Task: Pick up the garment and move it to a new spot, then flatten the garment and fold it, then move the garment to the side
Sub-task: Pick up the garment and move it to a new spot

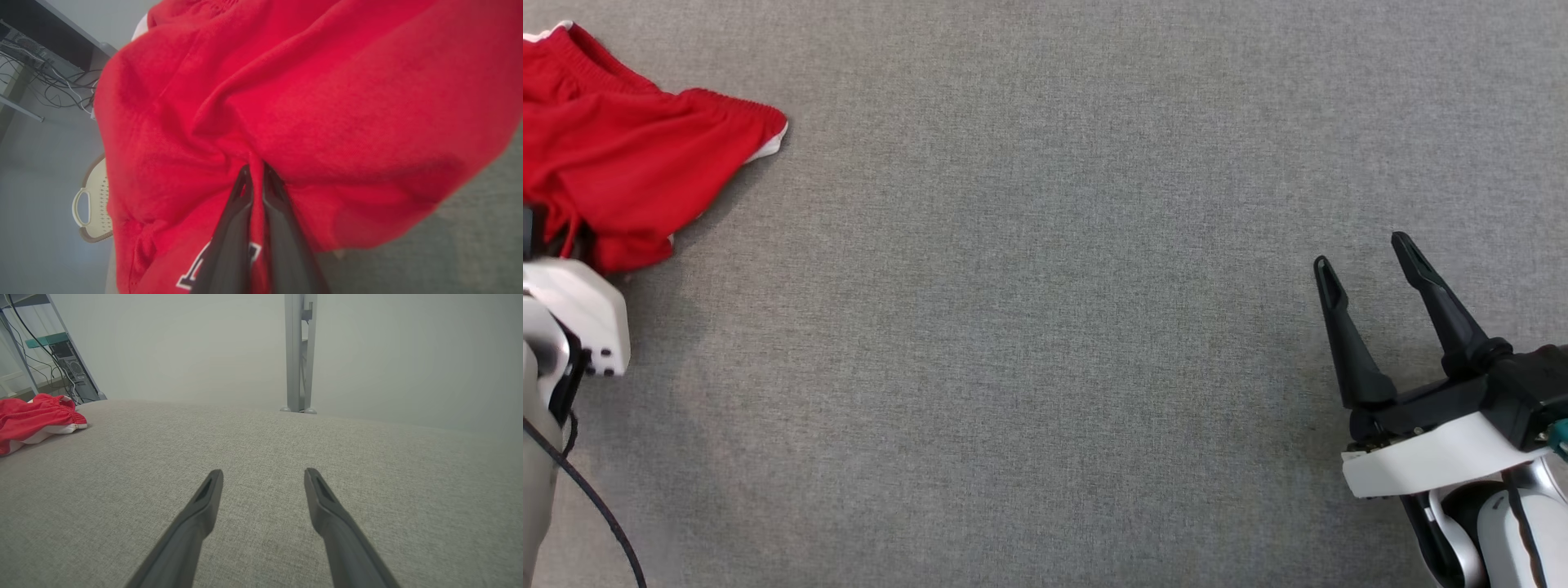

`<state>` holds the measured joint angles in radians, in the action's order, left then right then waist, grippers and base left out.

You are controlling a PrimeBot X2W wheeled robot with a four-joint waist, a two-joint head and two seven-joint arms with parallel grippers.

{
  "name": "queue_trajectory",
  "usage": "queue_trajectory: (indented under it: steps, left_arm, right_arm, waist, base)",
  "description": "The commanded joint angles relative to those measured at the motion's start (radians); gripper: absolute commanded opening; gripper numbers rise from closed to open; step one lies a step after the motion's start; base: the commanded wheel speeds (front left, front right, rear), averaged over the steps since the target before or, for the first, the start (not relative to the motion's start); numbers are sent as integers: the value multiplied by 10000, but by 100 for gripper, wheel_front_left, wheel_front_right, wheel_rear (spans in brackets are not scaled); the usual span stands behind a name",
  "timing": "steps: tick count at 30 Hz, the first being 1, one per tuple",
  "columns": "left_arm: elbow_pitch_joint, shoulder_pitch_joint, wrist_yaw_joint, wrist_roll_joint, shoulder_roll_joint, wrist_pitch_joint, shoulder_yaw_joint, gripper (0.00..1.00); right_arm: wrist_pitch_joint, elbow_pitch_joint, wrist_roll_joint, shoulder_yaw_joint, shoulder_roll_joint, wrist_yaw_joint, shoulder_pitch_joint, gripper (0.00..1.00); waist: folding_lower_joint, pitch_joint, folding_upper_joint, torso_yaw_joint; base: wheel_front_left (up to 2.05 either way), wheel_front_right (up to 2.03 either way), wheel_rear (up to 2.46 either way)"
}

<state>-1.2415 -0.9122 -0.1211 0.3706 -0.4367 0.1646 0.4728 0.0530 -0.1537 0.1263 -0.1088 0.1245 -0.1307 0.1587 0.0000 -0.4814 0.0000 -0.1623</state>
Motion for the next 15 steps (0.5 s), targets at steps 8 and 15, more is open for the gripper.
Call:
queue_trajectory:
  steps: [8, 15]
  left_arm:
    - [1810, -778, 805, -47, -131, 972, -459, 0]
    - [6216, 764, 1753, -766, -392, 979, -1686, 0]
  right_arm:
    - [309, -70, 45, 394, -146, -1, -9, 100]
    - [528, 107, 122, 586, -365, -1, -201, 100]
  waist:
    - [0, 384, 0, -151]
    - [0, 1101, 0, -177]
  base:
    - [0, 0, 0]
    - [0, 0, 0]
